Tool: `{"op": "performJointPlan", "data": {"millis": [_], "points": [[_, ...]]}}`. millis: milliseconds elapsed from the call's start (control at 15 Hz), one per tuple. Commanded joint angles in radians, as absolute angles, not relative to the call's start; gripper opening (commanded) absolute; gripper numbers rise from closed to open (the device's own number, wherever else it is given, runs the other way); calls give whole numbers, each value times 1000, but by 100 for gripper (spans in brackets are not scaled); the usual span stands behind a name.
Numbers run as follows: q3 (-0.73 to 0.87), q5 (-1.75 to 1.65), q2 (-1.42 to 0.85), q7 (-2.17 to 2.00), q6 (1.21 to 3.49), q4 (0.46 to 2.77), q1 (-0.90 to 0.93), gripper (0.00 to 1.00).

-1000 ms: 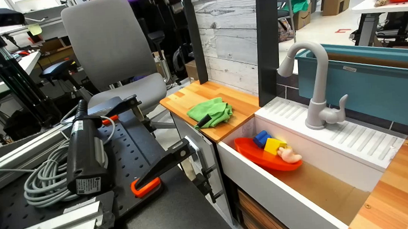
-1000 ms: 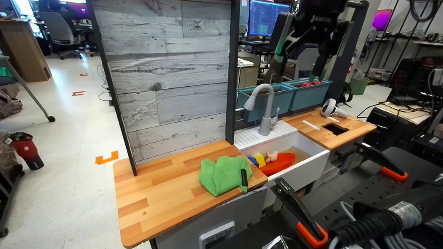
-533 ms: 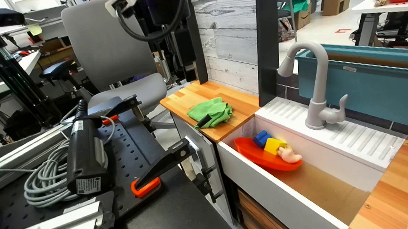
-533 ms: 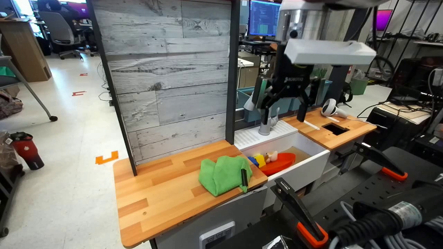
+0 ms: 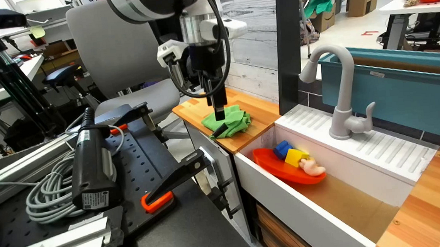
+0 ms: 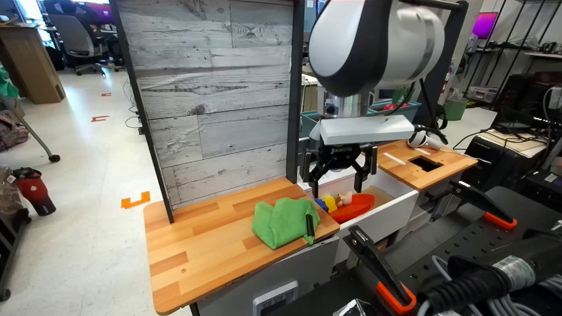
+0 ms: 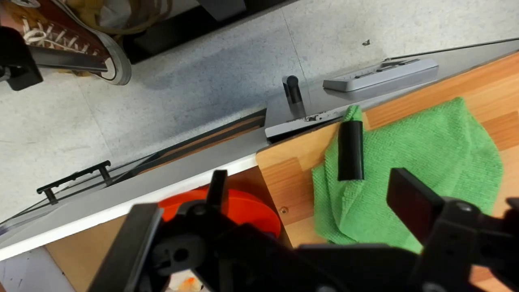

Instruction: Pick up the green cloth and put it back down

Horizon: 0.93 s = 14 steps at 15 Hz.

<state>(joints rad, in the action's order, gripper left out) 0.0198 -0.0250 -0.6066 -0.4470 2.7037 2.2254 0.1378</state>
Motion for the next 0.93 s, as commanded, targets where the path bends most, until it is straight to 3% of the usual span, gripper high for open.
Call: {"op": "performJointPlan", "data": {"millis": [0,533,600,667,867], "points": [[55,7,-737,-475,2685,2096,196,100],[74,31,-888,-499,2682,1915,240,100],[71,35,-898,-498,2675,1901,239,75],[73,37,-905,-499,2672,1890,242,72],[72,42,-924,-495,2665,1866,240,49]]}}
